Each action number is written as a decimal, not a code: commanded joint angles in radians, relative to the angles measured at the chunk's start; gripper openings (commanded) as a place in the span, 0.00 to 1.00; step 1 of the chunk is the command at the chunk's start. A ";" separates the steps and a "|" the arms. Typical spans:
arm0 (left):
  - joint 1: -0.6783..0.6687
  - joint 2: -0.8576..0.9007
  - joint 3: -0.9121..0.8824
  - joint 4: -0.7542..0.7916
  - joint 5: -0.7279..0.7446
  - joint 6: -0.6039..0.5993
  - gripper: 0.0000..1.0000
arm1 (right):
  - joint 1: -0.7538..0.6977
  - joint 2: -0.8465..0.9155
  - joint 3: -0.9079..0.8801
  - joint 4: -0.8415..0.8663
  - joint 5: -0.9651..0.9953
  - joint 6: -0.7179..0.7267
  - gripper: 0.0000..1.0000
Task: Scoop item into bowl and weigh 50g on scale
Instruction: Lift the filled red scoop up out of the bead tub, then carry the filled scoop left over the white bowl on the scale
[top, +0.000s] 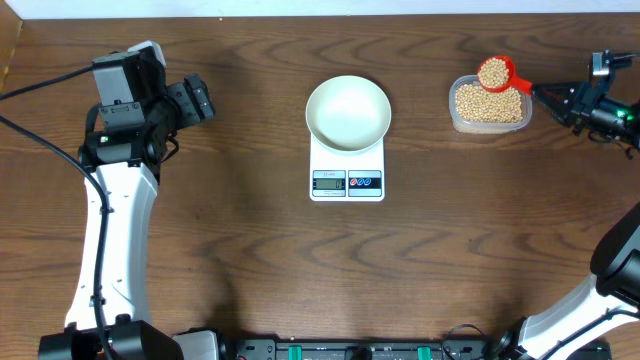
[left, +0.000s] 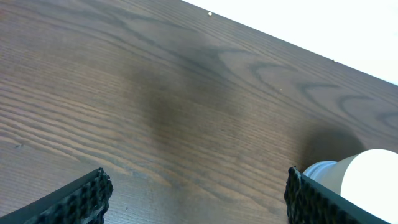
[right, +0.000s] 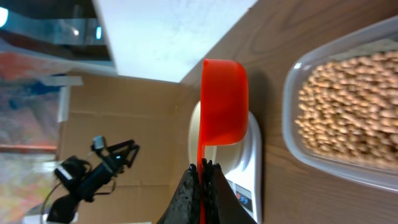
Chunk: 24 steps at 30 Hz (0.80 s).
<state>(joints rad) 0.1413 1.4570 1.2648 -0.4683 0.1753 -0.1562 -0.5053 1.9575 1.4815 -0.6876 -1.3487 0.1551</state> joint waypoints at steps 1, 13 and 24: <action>0.002 -0.002 0.009 -0.003 -0.011 0.014 0.91 | 0.015 0.019 -0.005 0.025 -0.102 0.042 0.01; 0.002 -0.002 0.009 -0.003 -0.012 0.014 0.91 | 0.177 0.019 -0.005 0.366 -0.101 0.363 0.01; 0.002 -0.002 0.009 -0.003 -0.012 0.014 0.91 | 0.365 0.019 -0.005 0.546 -0.056 0.526 0.01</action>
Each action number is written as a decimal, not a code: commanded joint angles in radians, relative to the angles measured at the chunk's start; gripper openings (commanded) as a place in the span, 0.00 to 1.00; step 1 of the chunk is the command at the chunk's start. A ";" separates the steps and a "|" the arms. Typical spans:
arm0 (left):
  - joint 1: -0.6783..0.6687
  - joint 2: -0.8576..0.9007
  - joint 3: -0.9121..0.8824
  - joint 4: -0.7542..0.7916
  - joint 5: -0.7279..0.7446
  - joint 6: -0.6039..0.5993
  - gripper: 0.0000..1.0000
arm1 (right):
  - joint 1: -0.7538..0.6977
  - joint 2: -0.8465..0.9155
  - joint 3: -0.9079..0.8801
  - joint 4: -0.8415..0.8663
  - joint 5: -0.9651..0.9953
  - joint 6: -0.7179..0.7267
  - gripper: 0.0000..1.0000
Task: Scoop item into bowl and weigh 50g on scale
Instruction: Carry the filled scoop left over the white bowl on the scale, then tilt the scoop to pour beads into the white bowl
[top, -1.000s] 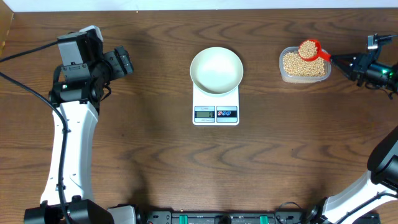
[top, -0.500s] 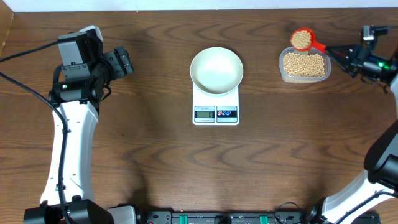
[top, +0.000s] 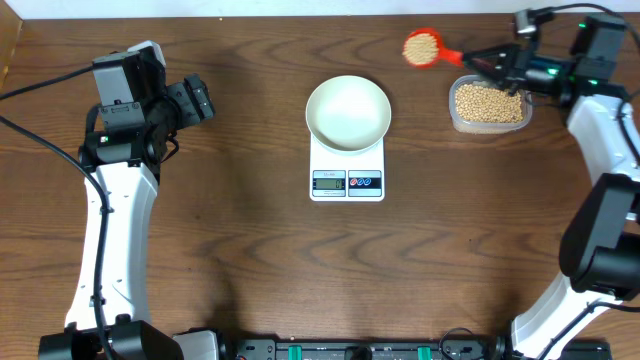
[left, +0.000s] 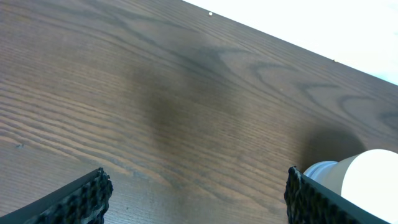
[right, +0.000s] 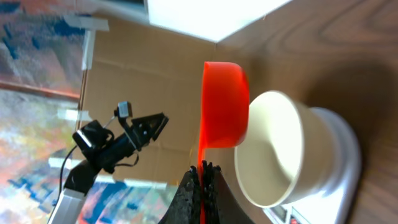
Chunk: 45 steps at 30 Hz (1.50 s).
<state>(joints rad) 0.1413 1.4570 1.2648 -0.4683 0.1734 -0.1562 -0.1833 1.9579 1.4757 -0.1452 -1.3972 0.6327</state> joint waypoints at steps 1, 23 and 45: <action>0.002 -0.002 0.009 -0.003 -0.010 0.014 0.91 | 0.056 0.019 0.001 0.003 -0.007 0.048 0.01; 0.002 -0.002 0.009 -0.003 -0.010 0.014 0.91 | 0.257 0.019 0.001 -0.219 0.231 -0.232 0.01; 0.002 -0.002 0.009 -0.003 -0.010 0.014 0.91 | 0.375 0.006 0.021 -0.362 0.480 -0.418 0.01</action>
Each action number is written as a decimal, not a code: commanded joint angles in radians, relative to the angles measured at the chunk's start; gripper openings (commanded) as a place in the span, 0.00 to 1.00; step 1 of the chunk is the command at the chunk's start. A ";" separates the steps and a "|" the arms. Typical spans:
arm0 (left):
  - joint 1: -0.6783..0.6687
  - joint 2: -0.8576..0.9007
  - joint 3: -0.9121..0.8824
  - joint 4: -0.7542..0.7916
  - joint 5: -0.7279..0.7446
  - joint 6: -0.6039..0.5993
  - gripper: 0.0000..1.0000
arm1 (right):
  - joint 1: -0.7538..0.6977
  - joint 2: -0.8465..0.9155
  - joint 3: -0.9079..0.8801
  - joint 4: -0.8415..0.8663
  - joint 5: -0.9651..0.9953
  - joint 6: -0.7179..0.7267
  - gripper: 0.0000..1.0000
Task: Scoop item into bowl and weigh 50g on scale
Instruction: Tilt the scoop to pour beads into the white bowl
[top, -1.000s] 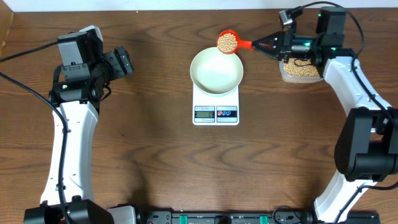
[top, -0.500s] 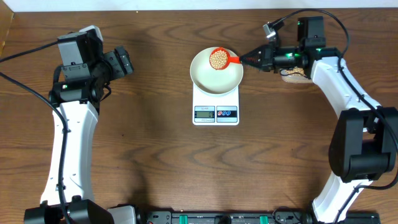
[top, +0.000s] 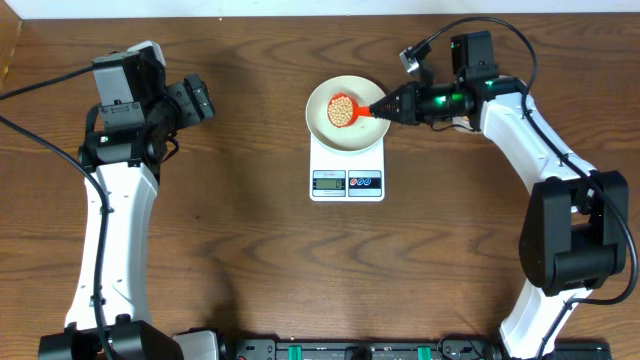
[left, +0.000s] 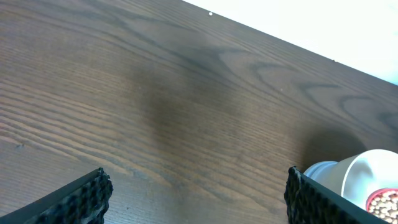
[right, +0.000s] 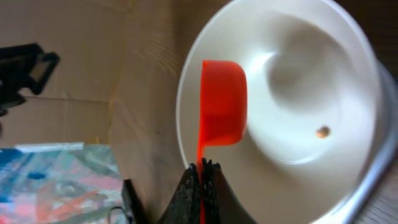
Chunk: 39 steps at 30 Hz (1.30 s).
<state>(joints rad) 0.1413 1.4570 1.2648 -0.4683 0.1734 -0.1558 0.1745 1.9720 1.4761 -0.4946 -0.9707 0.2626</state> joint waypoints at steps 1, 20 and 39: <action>0.002 -0.002 0.009 -0.003 -0.010 0.013 0.91 | 0.023 -0.014 0.026 -0.025 0.083 -0.053 0.01; 0.002 -0.002 0.009 -0.003 -0.010 0.013 0.91 | 0.123 -0.053 0.154 -0.174 0.376 -0.164 0.01; 0.002 -0.002 0.009 -0.003 -0.010 0.013 0.91 | 0.208 -0.057 0.241 -0.290 0.627 -0.266 0.01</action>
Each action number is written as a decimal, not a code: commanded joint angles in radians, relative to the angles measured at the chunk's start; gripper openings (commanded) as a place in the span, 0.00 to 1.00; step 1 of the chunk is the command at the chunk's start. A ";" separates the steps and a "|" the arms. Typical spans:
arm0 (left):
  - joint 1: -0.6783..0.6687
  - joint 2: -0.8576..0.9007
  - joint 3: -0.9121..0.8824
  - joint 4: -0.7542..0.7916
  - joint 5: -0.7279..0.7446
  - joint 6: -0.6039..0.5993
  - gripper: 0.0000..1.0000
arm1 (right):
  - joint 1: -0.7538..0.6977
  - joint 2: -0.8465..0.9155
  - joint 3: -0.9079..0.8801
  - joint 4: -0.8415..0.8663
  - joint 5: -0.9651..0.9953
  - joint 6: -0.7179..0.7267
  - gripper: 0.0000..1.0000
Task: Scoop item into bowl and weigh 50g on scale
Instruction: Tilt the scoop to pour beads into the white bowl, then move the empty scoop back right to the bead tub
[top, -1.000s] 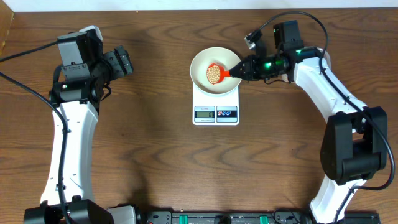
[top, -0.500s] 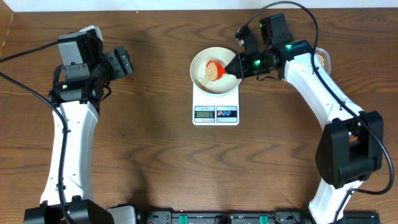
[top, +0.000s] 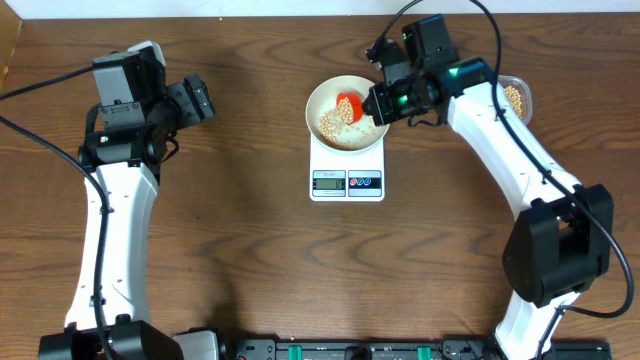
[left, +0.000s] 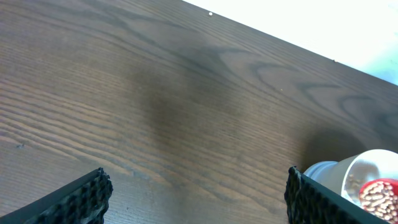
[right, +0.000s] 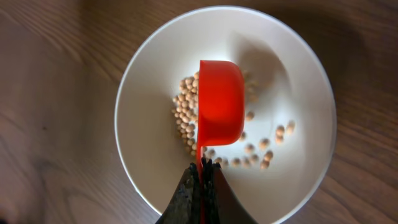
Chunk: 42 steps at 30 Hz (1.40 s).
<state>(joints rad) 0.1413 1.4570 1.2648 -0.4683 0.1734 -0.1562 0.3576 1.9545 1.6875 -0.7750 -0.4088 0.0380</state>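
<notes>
A white bowl stands on the white scale at the table's middle back; in the right wrist view the bowl holds scattered tan beans. My right gripper is shut on the handle of a red scoop, which is turned bottom-up over the bowl. Only the edge of the bean tub shows behind the right arm. My left gripper is open over bare wood at the far left, with the bowl at its right edge.
The scale's display faces the front edge. The left arm stands along the left side, and the right arm reaches in from the right. Brown wood tabletop lies all round.
The scoop was level and full of beans over the bowl; now it is turned over and beans lie in the bowl. The right wrist has shifted and rolled. The left arm is unchanged.
The right gripper held the full scoop over the bean tub at the back right. Then it held it left of the tub, then over the bowl with one bean in it. Now the scoop is upside down and the beans are in the bowl.
</notes>
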 joint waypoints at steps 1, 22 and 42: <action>0.002 -0.002 0.009 -0.003 -0.010 0.014 0.91 | 0.032 -0.040 0.037 -0.020 0.082 -0.053 0.01; 0.002 -0.002 0.009 -0.003 -0.010 0.014 0.91 | 0.078 -0.040 0.099 -0.078 0.201 -0.113 0.01; 0.002 -0.002 0.009 -0.003 -0.010 0.014 0.91 | 0.092 -0.040 0.099 -0.082 0.202 -0.217 0.01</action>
<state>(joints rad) 0.1413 1.4570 1.2648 -0.4683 0.1734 -0.1562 0.4335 1.9469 1.7645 -0.8532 -0.2096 -0.1356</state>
